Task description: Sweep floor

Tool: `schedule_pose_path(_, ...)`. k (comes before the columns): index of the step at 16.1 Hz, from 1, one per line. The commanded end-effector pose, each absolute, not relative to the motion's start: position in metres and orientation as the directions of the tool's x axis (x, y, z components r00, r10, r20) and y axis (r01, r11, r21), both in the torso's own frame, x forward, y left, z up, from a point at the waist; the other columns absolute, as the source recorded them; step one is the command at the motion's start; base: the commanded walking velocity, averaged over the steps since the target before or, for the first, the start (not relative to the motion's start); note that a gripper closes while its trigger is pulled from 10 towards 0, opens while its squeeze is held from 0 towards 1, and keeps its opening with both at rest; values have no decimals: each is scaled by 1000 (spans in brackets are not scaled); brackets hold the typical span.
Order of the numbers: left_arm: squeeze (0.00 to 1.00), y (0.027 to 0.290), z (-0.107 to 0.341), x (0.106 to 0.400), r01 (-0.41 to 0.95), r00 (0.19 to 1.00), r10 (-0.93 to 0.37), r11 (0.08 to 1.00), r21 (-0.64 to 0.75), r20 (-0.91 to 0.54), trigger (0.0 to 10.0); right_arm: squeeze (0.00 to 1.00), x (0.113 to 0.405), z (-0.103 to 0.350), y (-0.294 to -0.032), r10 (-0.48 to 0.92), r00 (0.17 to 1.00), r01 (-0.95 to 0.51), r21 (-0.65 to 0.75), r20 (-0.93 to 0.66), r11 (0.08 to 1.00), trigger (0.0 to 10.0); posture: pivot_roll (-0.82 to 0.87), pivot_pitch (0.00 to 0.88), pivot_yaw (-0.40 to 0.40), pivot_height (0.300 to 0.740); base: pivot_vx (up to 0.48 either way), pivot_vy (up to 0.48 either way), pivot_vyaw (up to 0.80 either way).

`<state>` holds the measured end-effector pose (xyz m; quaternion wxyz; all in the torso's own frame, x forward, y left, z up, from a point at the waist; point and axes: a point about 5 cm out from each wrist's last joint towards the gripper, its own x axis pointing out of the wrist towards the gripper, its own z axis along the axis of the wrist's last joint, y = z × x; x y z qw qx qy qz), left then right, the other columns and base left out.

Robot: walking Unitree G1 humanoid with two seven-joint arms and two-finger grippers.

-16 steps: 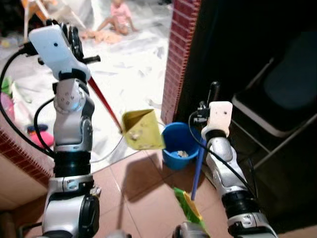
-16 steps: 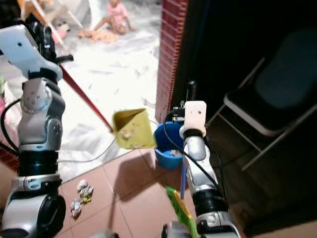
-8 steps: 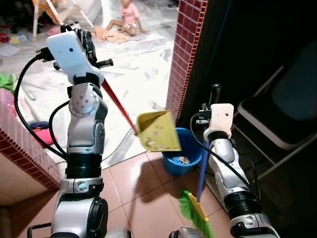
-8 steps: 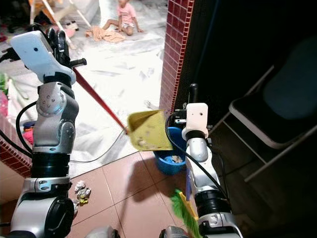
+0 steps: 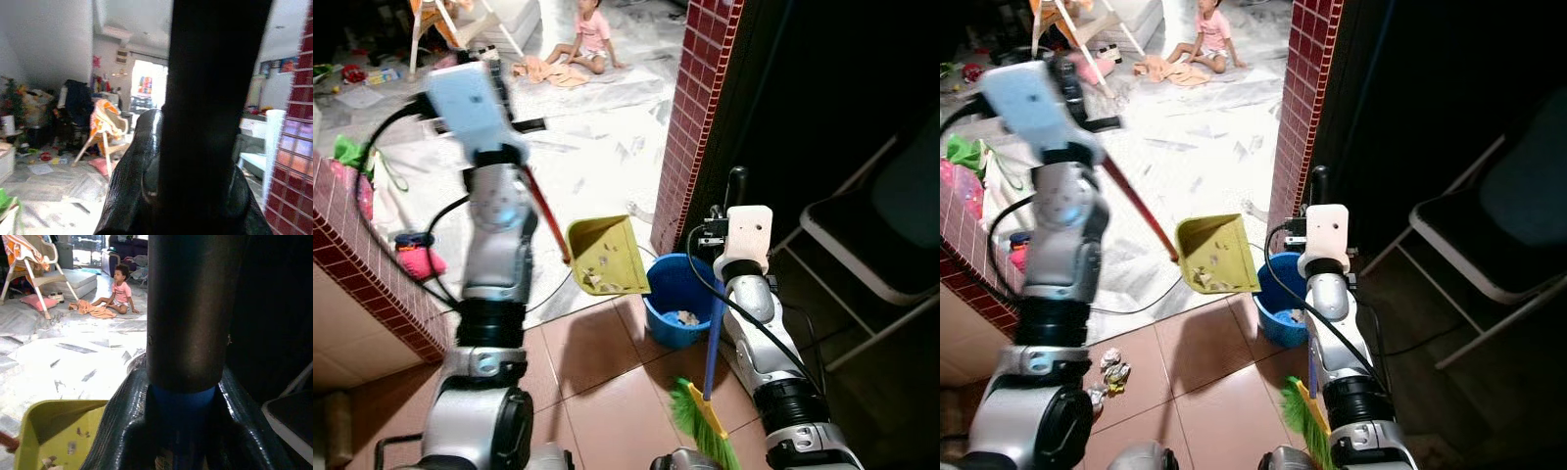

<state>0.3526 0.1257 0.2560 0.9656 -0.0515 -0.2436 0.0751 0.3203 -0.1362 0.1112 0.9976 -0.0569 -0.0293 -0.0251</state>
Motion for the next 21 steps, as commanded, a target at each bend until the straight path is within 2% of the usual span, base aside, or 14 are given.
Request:
schedule_pose_path(1,0,107,288,347,-47,791,116,990,-130,601,10000,0,318,118,-138,-56,994,66,-104,95,992,10000,-47,14,36,740,0,0,0)
schedule_pose_path(2,0,103,289,347,-32,789,102,992,-125,606,10000,0,316,119,-139,-54,993,65,-108,102,992,10000,-50,16,41,740,0,0,0)
schedule_pose_path(5,0,82,290,347,38,782,42,993,-114,622,10000,0,297,124,-167,-62,987,92,-208,146,974,10000,-79,22,61,740,0,0,0)
schedule_pose_path(8,0,64,290,344,99,766,-26,992,-78,643,10000,0,278,107,-197,-125,989,141,-246,80,959,10000,-97,30,70,740,0,0,0)
schedule_pose_path(10,0,55,285,341,127,754,-71,991,-40,653,10000,0,273,106,-201,-133,989,147,-258,72,955,10000,-112,36,75,740,0,0,0)
schedule_pose_path(13,0,17,261,325,268,702,-261,959,93,663,10000,0,267,110,-194,-125,989,141,-259,77,955,10000,-132,44,78,740,0,0,0)
schedule_pose_path(15,0,1,249,314,350,666,-361,924,155,653,10000,0,267,110,-193,-121,990,137,-259,77,956,10000,-130,43,74,740,0,0,0)
schedule_pose_path(17,0,-12,233,302,427,618,-468,874,230,632,10000,0,269,112,-191,-116,990,133,-257,81,957,10000,-130,43,72,740,0,0,0)
schedule_pose_path(21,0,-39,203,267,600,378,-736,657,457,562,10000,0,274,116,-187,-107,990,126,-254,88,959,10000,-129,40,69,740,0,0,0)
